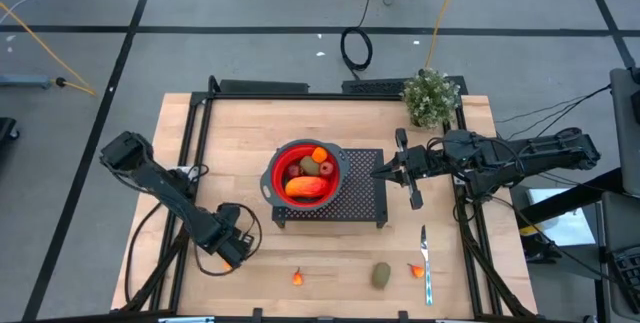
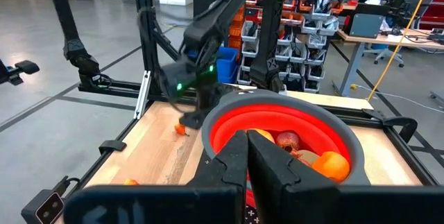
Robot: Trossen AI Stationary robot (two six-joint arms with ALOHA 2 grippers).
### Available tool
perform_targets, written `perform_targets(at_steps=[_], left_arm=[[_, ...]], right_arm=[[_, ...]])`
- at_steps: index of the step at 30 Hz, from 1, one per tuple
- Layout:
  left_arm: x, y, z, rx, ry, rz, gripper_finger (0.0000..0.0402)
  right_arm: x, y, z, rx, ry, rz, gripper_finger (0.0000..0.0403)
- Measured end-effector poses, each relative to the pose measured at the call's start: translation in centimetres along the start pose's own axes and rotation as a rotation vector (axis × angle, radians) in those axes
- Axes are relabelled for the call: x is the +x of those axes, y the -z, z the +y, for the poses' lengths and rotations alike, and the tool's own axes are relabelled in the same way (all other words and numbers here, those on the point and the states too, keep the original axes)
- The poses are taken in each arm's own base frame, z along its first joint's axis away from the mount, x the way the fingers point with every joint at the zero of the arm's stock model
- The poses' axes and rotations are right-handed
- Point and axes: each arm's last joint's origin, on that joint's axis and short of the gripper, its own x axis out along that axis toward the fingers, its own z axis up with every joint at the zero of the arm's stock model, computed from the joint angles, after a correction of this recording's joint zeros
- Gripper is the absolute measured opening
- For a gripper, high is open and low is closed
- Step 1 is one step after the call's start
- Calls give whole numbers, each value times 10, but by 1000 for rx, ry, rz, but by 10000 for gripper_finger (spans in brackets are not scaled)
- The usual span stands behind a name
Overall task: Pick & Place Fruit
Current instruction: Put the orange pear into the red strainer bowl on the shelf
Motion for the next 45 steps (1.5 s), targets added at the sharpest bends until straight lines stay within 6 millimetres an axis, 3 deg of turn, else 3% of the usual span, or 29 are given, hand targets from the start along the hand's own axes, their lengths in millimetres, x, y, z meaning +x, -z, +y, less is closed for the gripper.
perform_targets(at_steps=[11,19,23,28,45], left_arm=[[-64,-6,23,-40,375,107,108],[-109,-3,26,176,849,43,108],[-127,-1,23,345,1047,-165,108],[-143,1,17,504,1167,-502,108],[-195,0,15,767,1234,-1298,108]], right_arm=[[0,0,0,-4,0,2,4],[0,1,0,-9,0,7,4],[0,1,0,-11,0,8,4],[0,1,0,-11,0,8,4],[0,1,0,-11,-1,8,4]])
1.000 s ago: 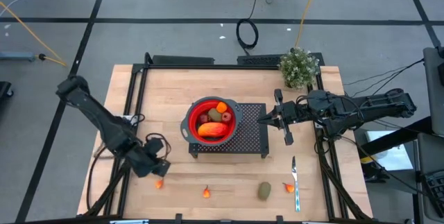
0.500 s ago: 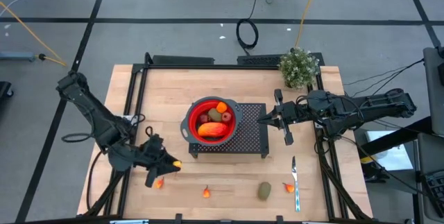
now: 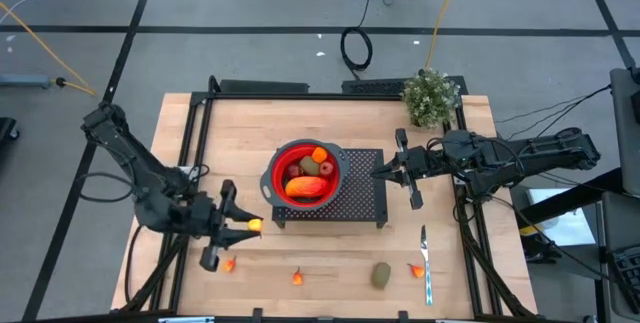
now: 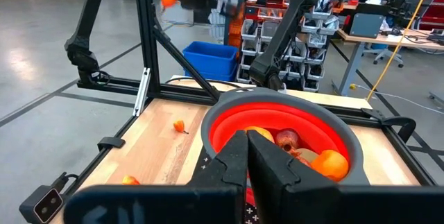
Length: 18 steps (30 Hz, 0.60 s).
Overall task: Pick & Place Fruit
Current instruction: Put the orange pear into the red strainer bowl on the shelf
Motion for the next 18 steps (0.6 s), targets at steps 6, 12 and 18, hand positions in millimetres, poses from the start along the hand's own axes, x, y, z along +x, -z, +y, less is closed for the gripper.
perform_targets(at_steps=[6,12,18], left_arm=[[-1,-16,-5,156,139,-149,108],[-5,-27,-11,360,336,-314,108],[-7,-29,-15,427,446,-382,108]], right_arm=[[0,0,0,0,0,0,4],[3,13,0,1,-1,22,4],[5,25,1,3,-3,57,4]])
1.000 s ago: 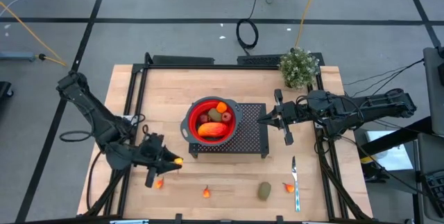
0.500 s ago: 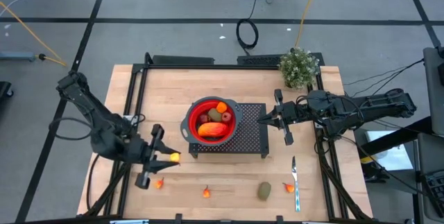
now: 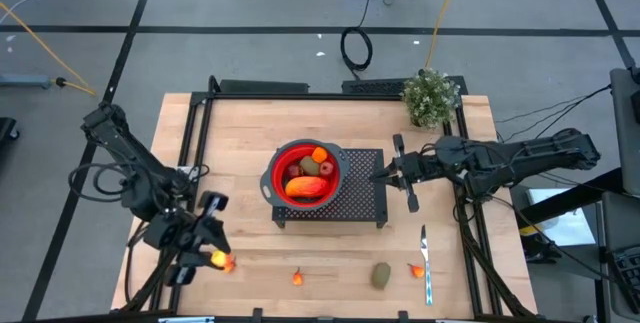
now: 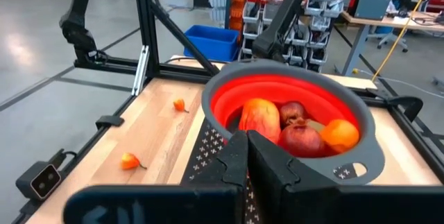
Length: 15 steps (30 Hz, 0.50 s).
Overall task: Pick & Place Fruit
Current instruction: Put the orange pear into the red strainer bowl on the shelf
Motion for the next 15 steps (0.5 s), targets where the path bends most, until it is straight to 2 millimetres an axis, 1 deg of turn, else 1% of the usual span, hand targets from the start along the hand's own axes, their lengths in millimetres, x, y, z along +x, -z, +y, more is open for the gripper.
perform_targets(at_steps=[5,8,11,15], left_arm=[[0,0,0,-3,9,-7,108],[0,0,2,-49,-46,15,108],[0,4,9,-191,-208,73,108],[-3,12,20,-451,-572,151,108]], right_arm=[[0,0,0,0,0,-6,4],[0,-3,0,-9,2,-37,4],[0,-6,0,-43,5,-66,4],[0,-6,0,-56,5,-68,4]])
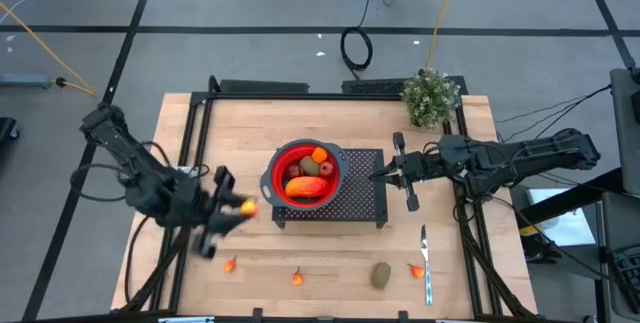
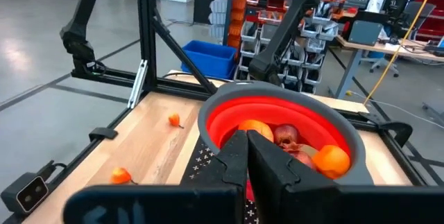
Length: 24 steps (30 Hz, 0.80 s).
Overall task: Pick & Place Fruit
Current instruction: Put the orange pear into the red strainer bowl on the shelf
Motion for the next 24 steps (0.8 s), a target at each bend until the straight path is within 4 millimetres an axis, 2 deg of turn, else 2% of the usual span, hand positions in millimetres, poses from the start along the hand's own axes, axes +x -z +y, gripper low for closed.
perform_targets(at_steps=[2,5,17,24], left_arm=[[2,5,7,-70,-151,25,108],[4,12,15,-131,-269,53,108],[18,23,42,-309,-414,54,108],[27,25,62,-508,-471,13,108]], right_arm=[[0,0,0,4,0,-1,4],[-2,-1,0,7,1,-7,4],[-43,-20,-7,62,51,-130,4],[-57,-26,-6,59,55,-183,4]])
